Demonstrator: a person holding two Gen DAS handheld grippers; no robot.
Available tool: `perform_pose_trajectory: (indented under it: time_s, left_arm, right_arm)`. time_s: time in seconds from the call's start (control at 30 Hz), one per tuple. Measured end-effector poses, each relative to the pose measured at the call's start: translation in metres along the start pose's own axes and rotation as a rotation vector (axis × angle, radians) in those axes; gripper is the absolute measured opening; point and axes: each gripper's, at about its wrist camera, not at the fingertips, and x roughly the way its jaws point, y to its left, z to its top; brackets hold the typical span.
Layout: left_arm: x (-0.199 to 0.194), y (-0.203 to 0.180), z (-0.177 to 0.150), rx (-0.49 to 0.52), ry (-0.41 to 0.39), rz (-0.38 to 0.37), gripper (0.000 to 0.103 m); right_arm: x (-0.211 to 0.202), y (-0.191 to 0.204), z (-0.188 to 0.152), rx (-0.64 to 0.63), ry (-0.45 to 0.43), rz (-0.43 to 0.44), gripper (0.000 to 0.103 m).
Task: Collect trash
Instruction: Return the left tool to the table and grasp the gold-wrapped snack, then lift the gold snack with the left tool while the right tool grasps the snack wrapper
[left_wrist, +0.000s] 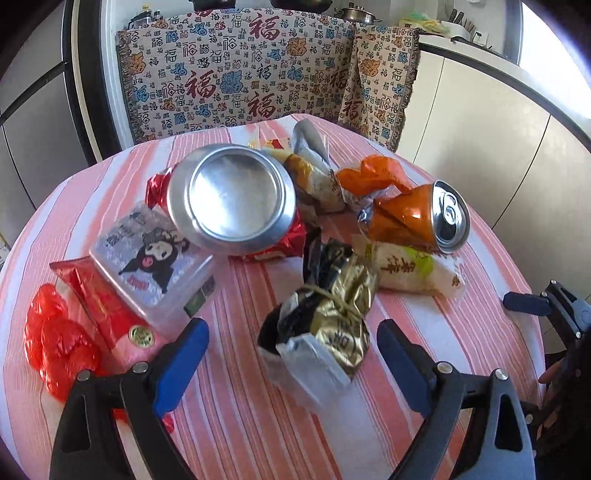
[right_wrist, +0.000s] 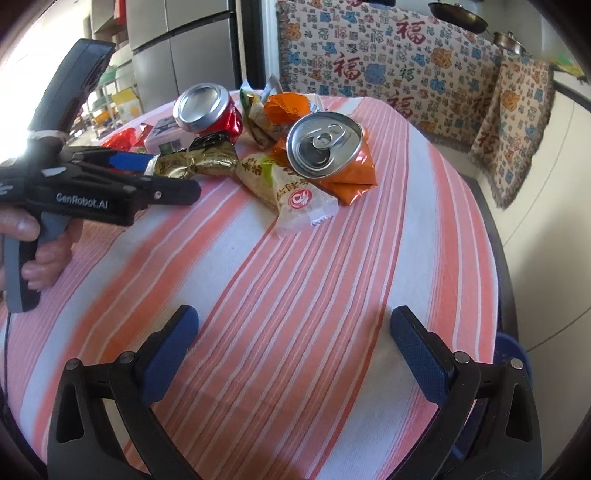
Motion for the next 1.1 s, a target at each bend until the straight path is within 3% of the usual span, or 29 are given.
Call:
perform_pose_trajectory:
  time_s: [0.13,0.17,0.2,0.23,0.37,0.6,0.8,0.87,0.9,0.97,1.07,1.1]
  left_arm:
    - [-0.003,-0.001,0.004,0.031,-0.038,-0.036,0.092]
    - [-0.005,-0.003,0.004,0.045,-0.048,-0.040,0.081]
    - [-0.007,-0.005,0.002,0.059,-0.049,-0.050,0.061]
    - [-0.007,-0.008,0.000,0.070,-0.040,-0.059,0.053]
    - [-0.018,-0.015,-0.008,0.100,-0.055,-0.055,0.045]
    - [-0.064,-0.003,-0.050,0.045,-0.072,0.104,0.045]
    - [-0.085,0.028,-0.079,-0.109,-0.060,0.170,0.046]
    - [-0.085,0.040,-0.084,-0.150,-0.047,0.174,0.046]
    - [-0.085,0.044,-0.086,-0.167,-0.044,0.173,0.049]
    - [-0.086,0.050,-0.090,-0.186,-0.047,0.173,0.051]
    - [-0.084,0.056,-0.091,-0.208,-0.044,0.193,0.053]
    - [-0.083,0.058,-0.091,-0.220,-0.037,0.196,0.061]
  right_arm:
    - [0.000,0.000,0.000,0.000,-0.001,0.001,0.102]
    - [0.001,0.000,0.000,-0.001,-0.001,0.002,0.102]
    - [0.001,0.000,0.000,-0.002,-0.001,0.004,0.102]
    - [0.001,0.000,0.000,-0.004,-0.001,0.005,0.102]
    - [0.002,-0.001,0.002,-0.013,0.012,0.018,0.103]
    - [0.007,-0.022,0.028,0.070,-0.014,0.078,0.101]
    - [0.018,-0.023,0.057,0.070,-0.059,0.102,0.087]
    - [0.022,-0.020,0.061,0.065,-0.059,0.123,0.076]
    - [0.023,-0.017,0.061,0.055,-0.054,0.143,0.072]
    - [0.021,-0.006,0.058,0.021,-0.041,0.198,0.052]
    - [0.011,0.013,0.049,-0.022,0.005,0.390,0.045]
    - [0.005,0.018,0.046,-0.038,0.003,0.412,0.045]
